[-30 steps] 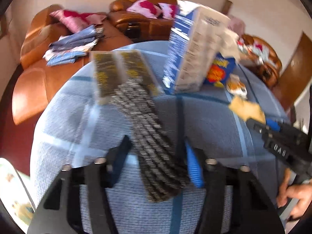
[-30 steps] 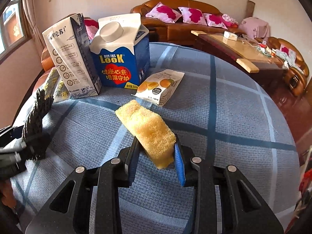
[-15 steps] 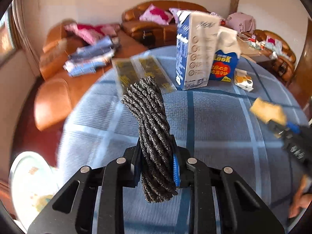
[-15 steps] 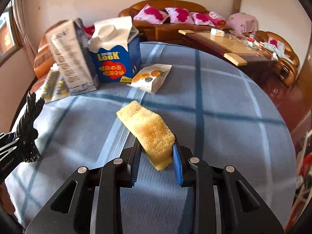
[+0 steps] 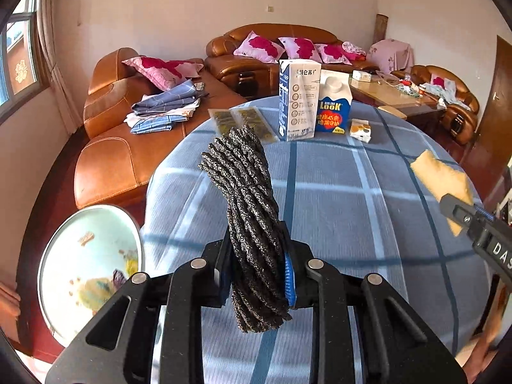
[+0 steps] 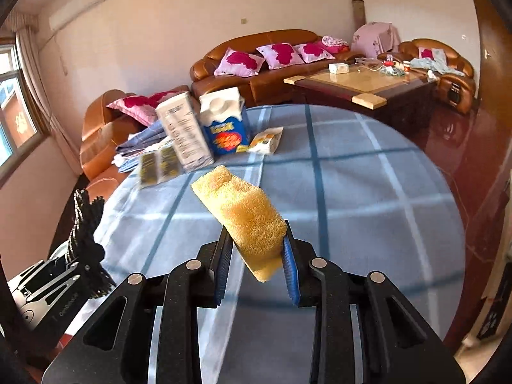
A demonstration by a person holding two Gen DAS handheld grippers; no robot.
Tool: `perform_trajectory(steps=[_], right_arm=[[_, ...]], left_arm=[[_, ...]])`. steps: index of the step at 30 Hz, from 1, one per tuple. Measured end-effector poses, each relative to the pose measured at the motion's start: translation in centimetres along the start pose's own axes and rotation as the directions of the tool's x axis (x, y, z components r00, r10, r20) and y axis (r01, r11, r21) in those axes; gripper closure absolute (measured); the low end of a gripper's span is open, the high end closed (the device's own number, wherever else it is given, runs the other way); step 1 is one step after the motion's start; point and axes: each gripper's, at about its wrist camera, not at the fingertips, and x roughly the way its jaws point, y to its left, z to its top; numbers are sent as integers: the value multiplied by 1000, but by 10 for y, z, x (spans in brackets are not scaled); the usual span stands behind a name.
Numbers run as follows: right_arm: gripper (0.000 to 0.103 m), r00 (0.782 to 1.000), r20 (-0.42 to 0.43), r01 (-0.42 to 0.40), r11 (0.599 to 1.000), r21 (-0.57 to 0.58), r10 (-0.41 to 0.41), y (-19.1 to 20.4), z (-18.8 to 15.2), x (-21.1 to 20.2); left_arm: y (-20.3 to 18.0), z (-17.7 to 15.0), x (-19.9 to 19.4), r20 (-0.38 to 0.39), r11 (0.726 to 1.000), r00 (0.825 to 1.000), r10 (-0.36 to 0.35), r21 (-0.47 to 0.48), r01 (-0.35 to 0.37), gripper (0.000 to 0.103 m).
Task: Collect trash
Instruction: 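Lift the scrubber and sponge and carry both toward the turquoise bin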
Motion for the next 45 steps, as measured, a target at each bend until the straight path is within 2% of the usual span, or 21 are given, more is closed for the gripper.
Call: perform_trajectory(steps=[5,15,22,45], right_arm=[[73,999,-3,-43,999,16,43,14,-19,-16],[73,995,-3,-98,995,-34,98,49,-46,-45],[73,992,16,-124,989,-79,126,73,-56,-63],[73,976,26,-207,959,-192,216,144,-76,-88]], left_arm=[[9,-17,-18,2,1000,1000,3,-17,-3,78],[28,-36,-49,27,999,999,31,-45,-29,78],[43,-46,-70,47,997,998,41,-70,-37,78],[113,-75,-111,76,981,989,127,-160,-113,78]])
